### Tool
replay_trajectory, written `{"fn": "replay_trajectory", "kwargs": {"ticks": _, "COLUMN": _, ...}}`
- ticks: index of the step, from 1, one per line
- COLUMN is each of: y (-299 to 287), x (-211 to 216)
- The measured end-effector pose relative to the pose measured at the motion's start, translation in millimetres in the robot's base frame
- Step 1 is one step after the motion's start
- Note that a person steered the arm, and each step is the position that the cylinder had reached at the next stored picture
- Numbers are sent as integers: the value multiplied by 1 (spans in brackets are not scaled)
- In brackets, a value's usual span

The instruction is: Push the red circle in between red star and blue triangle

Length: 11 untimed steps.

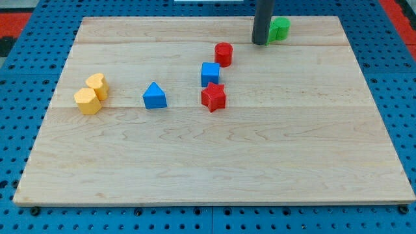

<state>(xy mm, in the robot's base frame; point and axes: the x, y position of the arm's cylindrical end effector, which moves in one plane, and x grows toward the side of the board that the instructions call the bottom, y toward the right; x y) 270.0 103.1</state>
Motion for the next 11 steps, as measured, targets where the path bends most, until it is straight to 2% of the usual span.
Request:
{"fn": "replay_trajectory", "kwargs": {"ticks": 2, "y": -3, "x": 10}}
{"fn": "replay_trajectory", "kwargs": {"ticks": 3, "y": -52, "x": 15}}
{"fn": "replay_trajectory", "kwargs": {"ticks": 4, "y": -62, "x": 15}}
{"fn": "replay_trajectory", "kwargs": {"ticks": 5, "y": -12, "x": 37}}
{"fn": "replay_trajectory", "kwargs": {"ticks": 7, "y": -24, "x": 37}}
{"fn": "replay_trajectory", "kwargs": {"ticks": 9, "y": -150, "x": 64}}
{"fn": "replay_trajectory", "kwargs": {"ticks": 10, "y": -166, "x": 44}}
{"fn": "replay_trajectory", "kwargs": {"ticks": 11, "y": -209, "x": 10}}
